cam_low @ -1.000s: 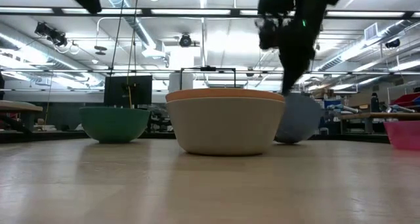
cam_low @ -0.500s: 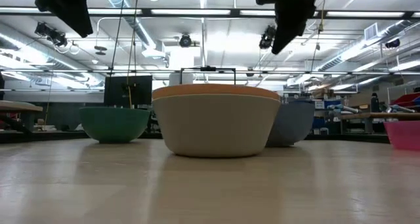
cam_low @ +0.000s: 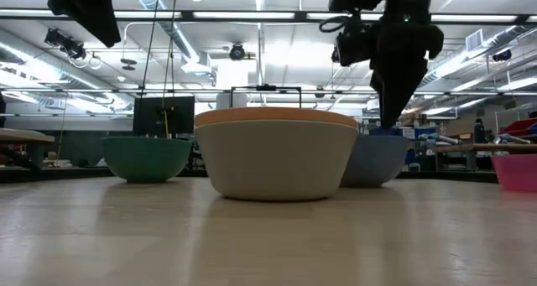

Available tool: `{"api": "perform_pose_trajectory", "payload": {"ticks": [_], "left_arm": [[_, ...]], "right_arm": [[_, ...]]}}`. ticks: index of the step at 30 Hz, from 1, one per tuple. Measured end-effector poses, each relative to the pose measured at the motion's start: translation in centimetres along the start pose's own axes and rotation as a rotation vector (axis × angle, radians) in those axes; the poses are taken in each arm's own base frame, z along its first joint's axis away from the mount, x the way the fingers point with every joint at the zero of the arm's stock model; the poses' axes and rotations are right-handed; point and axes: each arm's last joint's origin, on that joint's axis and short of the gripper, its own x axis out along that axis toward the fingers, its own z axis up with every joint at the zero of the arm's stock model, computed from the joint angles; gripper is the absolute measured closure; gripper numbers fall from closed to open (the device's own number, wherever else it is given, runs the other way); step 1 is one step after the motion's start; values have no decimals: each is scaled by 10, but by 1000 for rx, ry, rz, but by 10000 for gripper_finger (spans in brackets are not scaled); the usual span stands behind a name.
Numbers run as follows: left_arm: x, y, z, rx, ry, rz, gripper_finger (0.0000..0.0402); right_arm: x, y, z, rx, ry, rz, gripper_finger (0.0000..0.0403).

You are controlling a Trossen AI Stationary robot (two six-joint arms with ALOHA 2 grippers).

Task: Nest bowls inside each other
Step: Stack the blue bowl on top of the orange bowl

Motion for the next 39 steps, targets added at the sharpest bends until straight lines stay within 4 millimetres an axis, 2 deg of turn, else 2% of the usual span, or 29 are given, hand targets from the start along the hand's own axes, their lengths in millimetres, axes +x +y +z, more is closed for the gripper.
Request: {"api": "perform_pose_trajectory", "payload": {"ticks": [4,9,12,15,19,23,33,36,39], "left_arm": [[0,-1,0,1,-4,-6,239],[0,-1,1,10,-6,-9,239],[0,-1,1,9,-6,-9,239],[0,-1,1,10,-4,-10,239],[0,-1,1,10,-4,-10,239],[0,-1,1,9,-5,-11,239],[0,-1,1,-10,-5,-10,239],[0,-1,1,-11,-15,-4,239],[0,-1,1,-12,-20,-2,239]], "right_arm": [[16,3,3,-19,24,1,237],[39,7,7,-43,84,1,260],[49,7,7,-48,118,-7,301],[52,7,7,-65,127,-10,376],[39,7,11,-61,93,-2,398],[13,12,24,-67,27,10,401],[-63,64,53,-181,-218,140,402],[-69,80,54,-202,-227,191,402],[-60,95,53,-212,-213,227,403]]}}
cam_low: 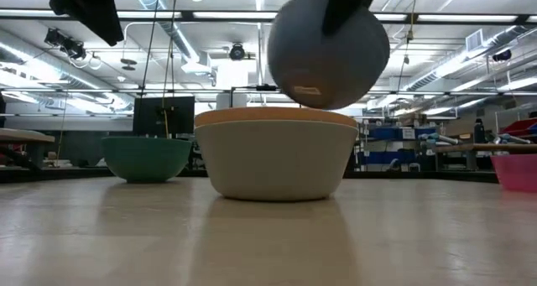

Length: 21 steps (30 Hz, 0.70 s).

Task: Nest bowls inside each other
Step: Stack the blue bowl on top of the orange bowl

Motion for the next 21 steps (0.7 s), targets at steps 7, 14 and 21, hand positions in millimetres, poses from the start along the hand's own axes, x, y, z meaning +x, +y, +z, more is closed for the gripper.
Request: {"api": "perform_pose_trajectory", "payload": {"ticks": [7,14,21], "left_arm": [[0,0,0,-4,-2,-5,239],[0,-3,-1,-12,44,-48,239],[3,-8,-1,0,69,-44,239]], "right_arm": [[38,21,3,-19,-4,40,403],[52,25,8,-34,-34,61,362],[47,24,10,-24,-63,43,235]]}}
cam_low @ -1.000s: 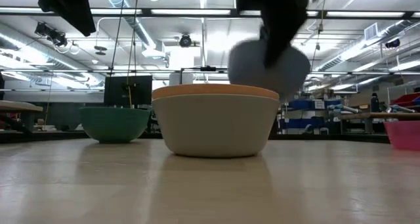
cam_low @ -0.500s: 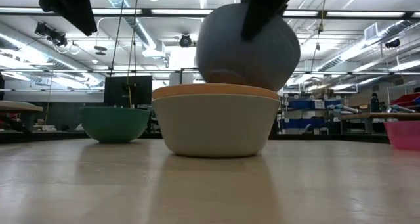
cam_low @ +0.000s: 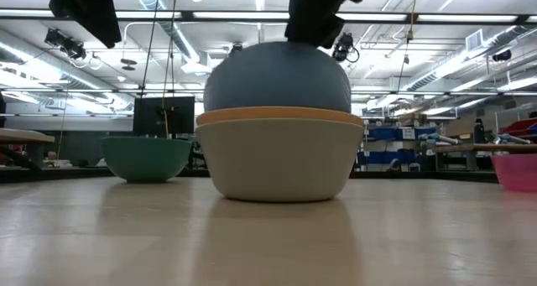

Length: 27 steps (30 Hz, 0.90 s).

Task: Nest bowls inside each other
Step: Stack the blue bowl on top of the orange bowl, then stack the green bowl on top of the light blue bowl

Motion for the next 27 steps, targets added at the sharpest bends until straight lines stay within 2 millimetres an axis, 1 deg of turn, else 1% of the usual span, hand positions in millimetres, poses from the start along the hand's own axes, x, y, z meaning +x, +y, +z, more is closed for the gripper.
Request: {"api": "perform_pose_trajectory", "payload": {"ticks": [2,4,6,8,12,14,19,21,24,27], "left_arm": [[3,-4,0,11,12,14,239],[8,-10,0,28,41,24,239],[14,-17,0,55,74,36,239],[21,-25,-1,87,105,57,239],[38,-43,-3,159,185,89,239],[48,-54,-3,193,211,93,239],[75,-76,-7,304,257,144,239],[86,-81,-8,345,270,192,239],[100,-85,-7,391,294,238,239],[110,-84,-4,419,318,263,239]], "right_arm": [[-4,-1,2,4,-17,3,203],[-11,-3,3,6,-37,-6,179],[-23,-5,5,0,-75,-33,164],[-39,-7,8,-10,-125,-75,159],[-79,-12,9,-29,-231,-159,163],[-102,-16,7,-29,-279,-203,168],[-161,-25,-5,-24,-396,-327,178],[-184,-28,-12,-14,-449,-360,180],[-212,-31,-22,6,-514,-385,183],[-231,-32,-32,19,-554,-405,186]]}}
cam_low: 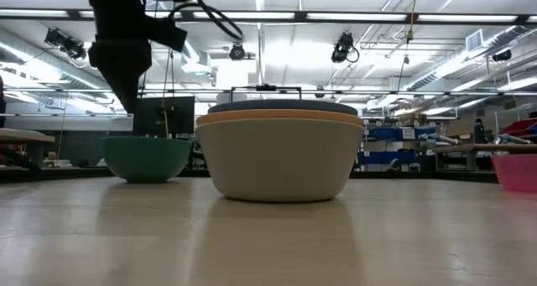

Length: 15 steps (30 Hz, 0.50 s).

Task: Nest bowls inside each other
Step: Stack the green bowl on top of the light blue bowl

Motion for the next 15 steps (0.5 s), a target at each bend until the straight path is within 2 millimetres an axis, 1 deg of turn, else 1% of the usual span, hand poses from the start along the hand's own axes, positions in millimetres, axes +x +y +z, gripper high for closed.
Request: {"api": "perform_pose_trajectory", "payload": {"ticks": [4,8,10,15], "left_arm": [[8,6,9,8,8,14,239],[17,15,17,16,23,1,239],[27,18,19,19,44,-32,239],[52,21,15,22,86,-60,239]], "right_arm": [[-15,-4,-1,-1,-24,-21,191],[-18,-4,-3,-18,-8,-35,195],[-18,-4,-4,-24,0,-37,196],[-20,-6,-7,-40,21,-48,197]]}}
